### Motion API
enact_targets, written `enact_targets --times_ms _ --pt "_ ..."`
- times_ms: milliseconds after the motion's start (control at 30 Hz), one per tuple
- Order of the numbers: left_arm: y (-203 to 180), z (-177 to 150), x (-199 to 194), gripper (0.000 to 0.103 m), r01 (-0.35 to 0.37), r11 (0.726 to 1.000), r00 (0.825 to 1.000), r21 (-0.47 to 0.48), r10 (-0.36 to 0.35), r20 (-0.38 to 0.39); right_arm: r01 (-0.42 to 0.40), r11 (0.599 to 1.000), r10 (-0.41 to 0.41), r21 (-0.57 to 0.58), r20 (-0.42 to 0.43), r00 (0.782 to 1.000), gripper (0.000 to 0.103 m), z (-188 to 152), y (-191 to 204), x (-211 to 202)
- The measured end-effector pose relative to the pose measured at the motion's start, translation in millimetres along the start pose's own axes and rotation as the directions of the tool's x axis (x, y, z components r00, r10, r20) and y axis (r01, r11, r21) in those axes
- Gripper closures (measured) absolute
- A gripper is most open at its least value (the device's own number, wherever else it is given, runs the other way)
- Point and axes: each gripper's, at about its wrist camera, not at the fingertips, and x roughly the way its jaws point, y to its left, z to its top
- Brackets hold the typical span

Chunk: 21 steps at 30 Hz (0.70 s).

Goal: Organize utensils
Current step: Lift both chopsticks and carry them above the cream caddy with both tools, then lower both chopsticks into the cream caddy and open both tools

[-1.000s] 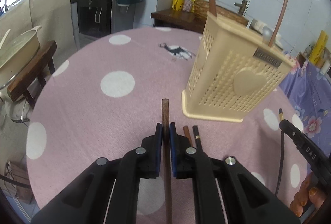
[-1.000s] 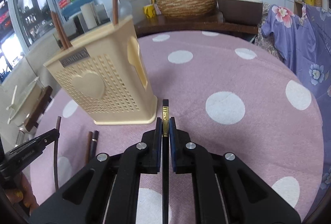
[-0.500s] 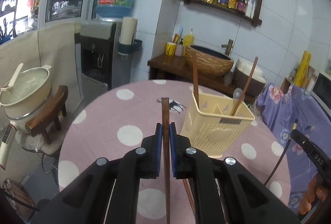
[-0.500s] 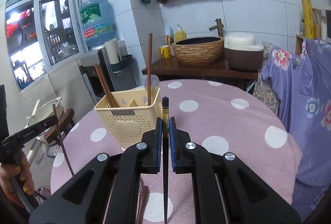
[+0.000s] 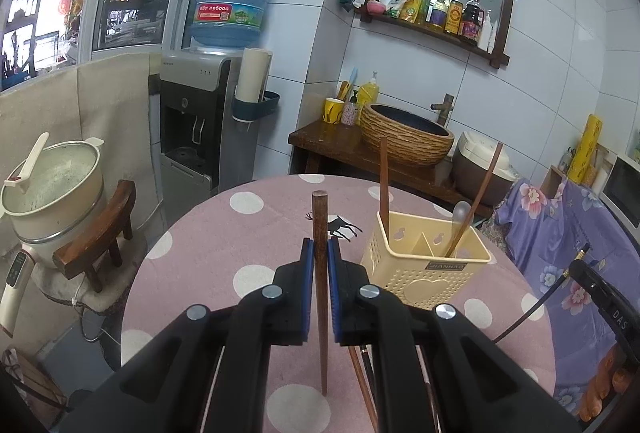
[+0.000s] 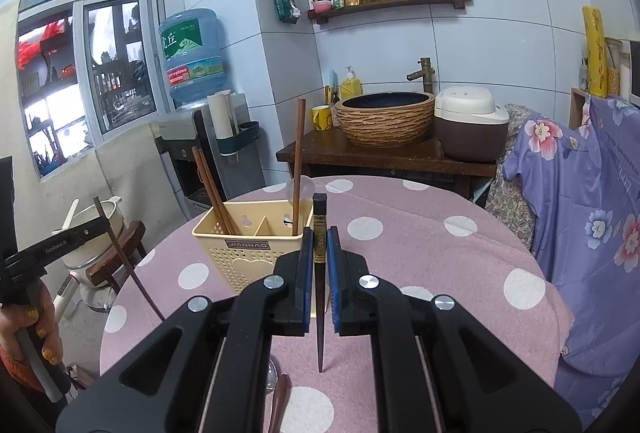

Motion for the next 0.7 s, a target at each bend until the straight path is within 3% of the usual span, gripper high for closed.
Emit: enact_targets --times_ms 433,700 --pt "-4.2 15.5 -4.0 0.095 0.020 1.000 1.000 0.021 -0.020 0.014 -0.028 0.999 0.028 -0.016 -0.025 0.999 0.095 13.7 7.3 5.3" --pt "-15.7 60.8 -22.8 0.095 0.094 0.994 0.995 0.051 -0.095 0.028 -0.106 0.994 0.106 -0.028 -0.016 0.994 0.095 58.8 22.9 -5.5"
